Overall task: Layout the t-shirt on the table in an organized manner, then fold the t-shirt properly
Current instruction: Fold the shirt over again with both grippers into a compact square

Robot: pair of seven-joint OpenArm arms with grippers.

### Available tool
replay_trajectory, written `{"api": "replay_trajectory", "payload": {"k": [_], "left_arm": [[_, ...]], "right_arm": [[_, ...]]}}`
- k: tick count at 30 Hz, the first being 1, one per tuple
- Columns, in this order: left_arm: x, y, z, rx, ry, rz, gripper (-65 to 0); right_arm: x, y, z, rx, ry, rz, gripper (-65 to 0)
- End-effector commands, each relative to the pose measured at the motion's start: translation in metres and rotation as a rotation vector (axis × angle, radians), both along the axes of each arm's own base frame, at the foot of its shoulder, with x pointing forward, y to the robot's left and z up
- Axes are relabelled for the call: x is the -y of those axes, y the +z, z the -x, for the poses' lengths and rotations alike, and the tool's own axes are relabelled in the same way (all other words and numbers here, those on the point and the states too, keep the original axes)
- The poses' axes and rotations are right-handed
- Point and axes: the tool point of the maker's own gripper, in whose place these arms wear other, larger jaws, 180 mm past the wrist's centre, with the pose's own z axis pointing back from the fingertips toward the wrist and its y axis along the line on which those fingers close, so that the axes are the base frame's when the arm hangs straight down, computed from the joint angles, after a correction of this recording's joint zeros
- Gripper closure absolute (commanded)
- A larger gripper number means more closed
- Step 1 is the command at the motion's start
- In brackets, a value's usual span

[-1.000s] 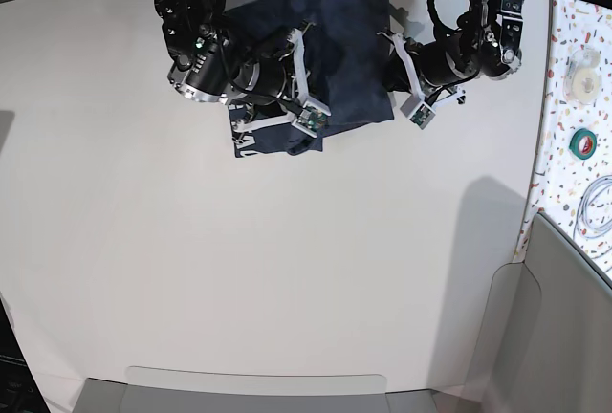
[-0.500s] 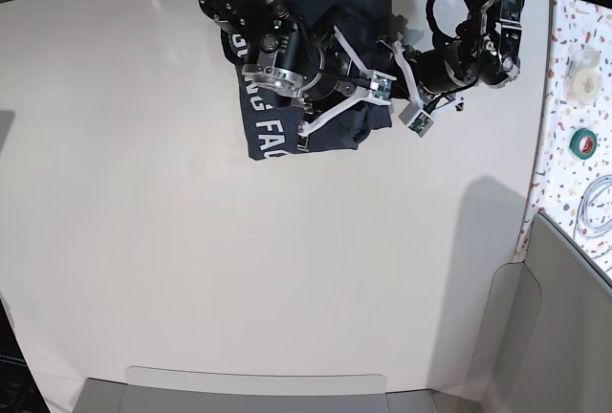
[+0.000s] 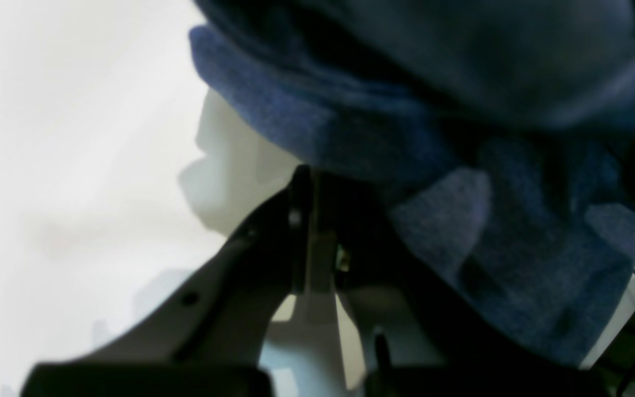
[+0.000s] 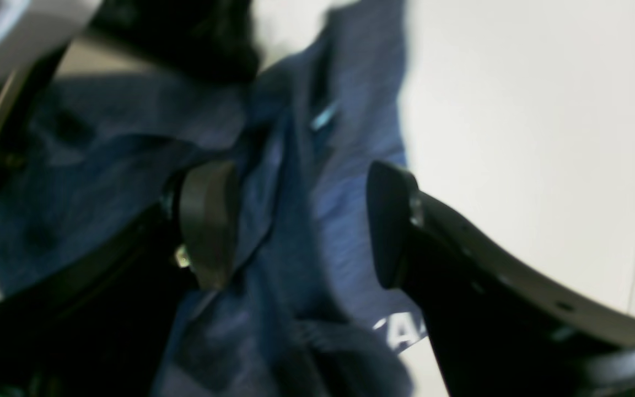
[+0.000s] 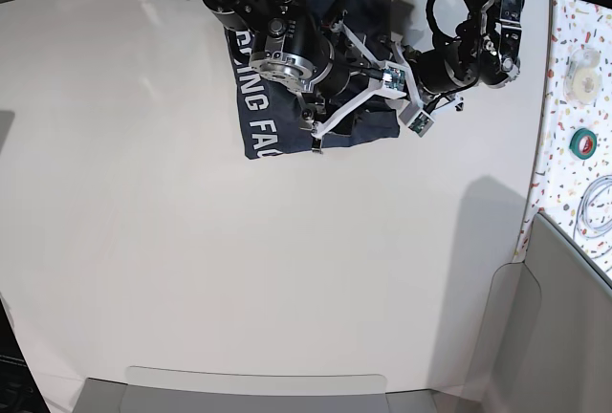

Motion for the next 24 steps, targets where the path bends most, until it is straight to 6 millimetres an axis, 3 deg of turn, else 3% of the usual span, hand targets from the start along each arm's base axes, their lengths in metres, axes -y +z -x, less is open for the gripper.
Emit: {"api": "replay_trajectory", "payload": {"k": [1, 5, 7, 10, 13, 15, 20, 24], "left_arm": [[-0.021, -0.017, 0.015, -0.076, -0.011, -0.127, 0.0], [-0.021, -0.017, 0.015, -0.076, -0.011, -0.127, 0.0], [-0.022, -0.019, 0.016, -0.082, -0.01, -0.128, 0.0], [-0.024, -0.025, 0.02, -0.102, -0.003, -0.129, 0.0], [-0.022, -0.024, 0.016, -0.084, 0.005, -0.114, 0.0], [-0.022, -0.024, 0.015, -0.079, 0.007, -0.111, 0.0], [-0.022, -0.023, 0.015, -0.075, 0.008, -0.109, 0.0], [-0.025, -0.03, 0.018, -0.098, 0.015, -0.113, 0.0]], "right_arm": [[-0.009, 0.017, -0.003, 0.038, 0.019, -0.056, -36.5], [-0.021, 0.031, -0.005, 0.057, 0.028, -0.114, -36.3], [-0.018, 0.037, -0.015, 0.066, -0.006, -0.134, -36.1], [-0.008, 0.05, -0.037, 0.066, -0.111, -0.195, -28.9], [0.018, 0.063, -0.067, 0.061, -0.28, -0.27, -11.0], [0.047, 0.061, -0.084, 0.059, -0.39, -0.288, 0.0], [0.118, 0.035, -0.093, 0.006, -0.64, -0.295, 0.0], [0.17, 0.001, -0.074, -0.072, -0.817, -0.258, 0.0]]}}
